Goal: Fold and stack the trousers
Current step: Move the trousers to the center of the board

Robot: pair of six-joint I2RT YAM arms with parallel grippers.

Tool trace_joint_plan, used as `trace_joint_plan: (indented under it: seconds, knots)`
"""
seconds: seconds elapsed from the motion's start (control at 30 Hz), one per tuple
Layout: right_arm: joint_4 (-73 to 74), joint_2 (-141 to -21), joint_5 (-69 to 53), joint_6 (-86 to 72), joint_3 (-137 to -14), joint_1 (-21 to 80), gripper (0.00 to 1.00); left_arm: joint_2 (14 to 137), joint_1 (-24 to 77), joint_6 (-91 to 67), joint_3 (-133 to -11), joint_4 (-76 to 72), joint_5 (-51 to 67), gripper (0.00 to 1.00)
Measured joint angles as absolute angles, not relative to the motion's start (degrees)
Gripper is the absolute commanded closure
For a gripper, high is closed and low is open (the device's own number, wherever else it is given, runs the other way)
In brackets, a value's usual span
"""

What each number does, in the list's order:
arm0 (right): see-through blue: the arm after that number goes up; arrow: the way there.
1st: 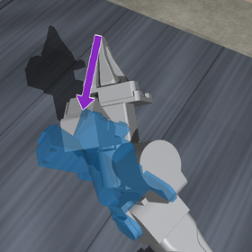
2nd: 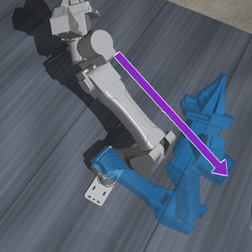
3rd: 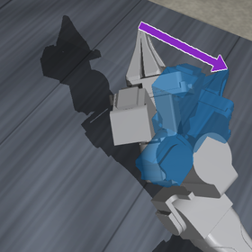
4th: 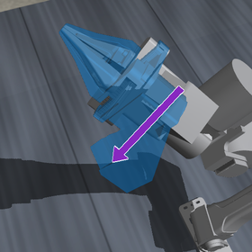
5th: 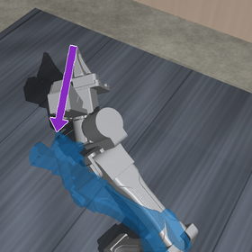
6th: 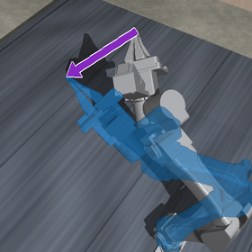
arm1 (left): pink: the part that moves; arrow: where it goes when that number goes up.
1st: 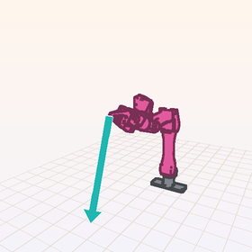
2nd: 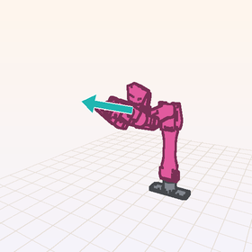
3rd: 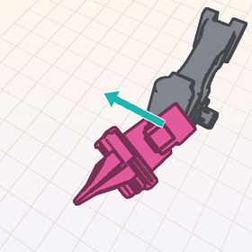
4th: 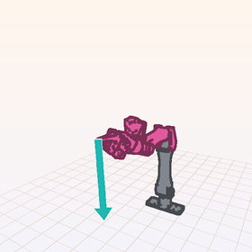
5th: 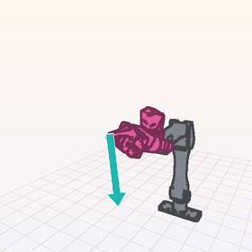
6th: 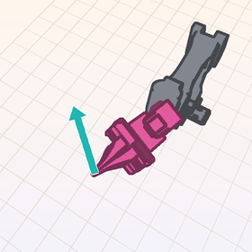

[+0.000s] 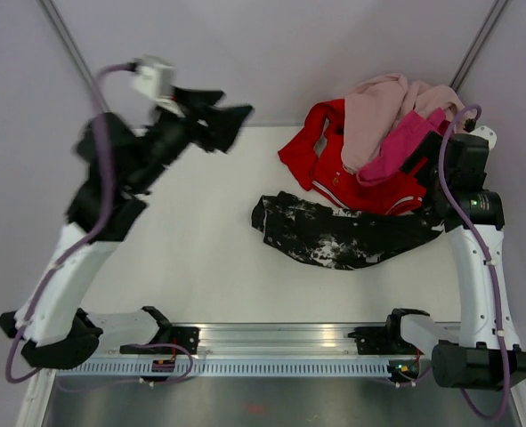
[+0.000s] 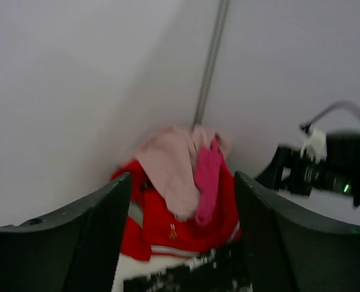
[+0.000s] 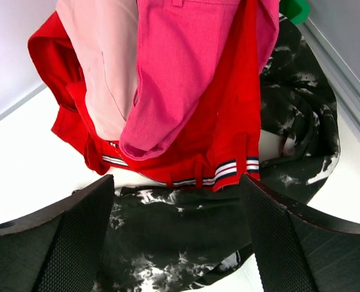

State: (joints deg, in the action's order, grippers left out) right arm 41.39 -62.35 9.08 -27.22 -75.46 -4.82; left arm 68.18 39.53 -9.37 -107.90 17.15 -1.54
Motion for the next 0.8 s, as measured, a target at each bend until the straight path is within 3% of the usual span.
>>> trace_joint_plan:
  seconds: [0.13,0.27,0.67,0.77,0.8]
  knots:
    - [41.95,-60.90,9.10,-27.29,-73.76,-4.82,0.09,76.07,41.91,-12.62,-87.42,17.45,7.25,0.04]
    - [42.98,-57.65,9.10,-27.29,-68.18,-4.82,0.08,85.67,45.32,-15.38,-76.14,21.93,6.92,0.00]
    - [43.88,-55.53,9.04,-27.29,-61.43,-4.82,0.08,104.05,46.09,-28.40,-78.37,27.16,-4.47,0.00]
    - [43.62,-55.55,9.08,-27.29,-60.97,-4.82,0.08,107.39,46.13,-31.27,-78.17,27.59,-4.99,0.09]
    - [43.42,-55.55,9.08,-27.29,-60.73,-4.82,0.08,108.22,46.19,-32.18,-78.11,27.79,-5.41,0.26]
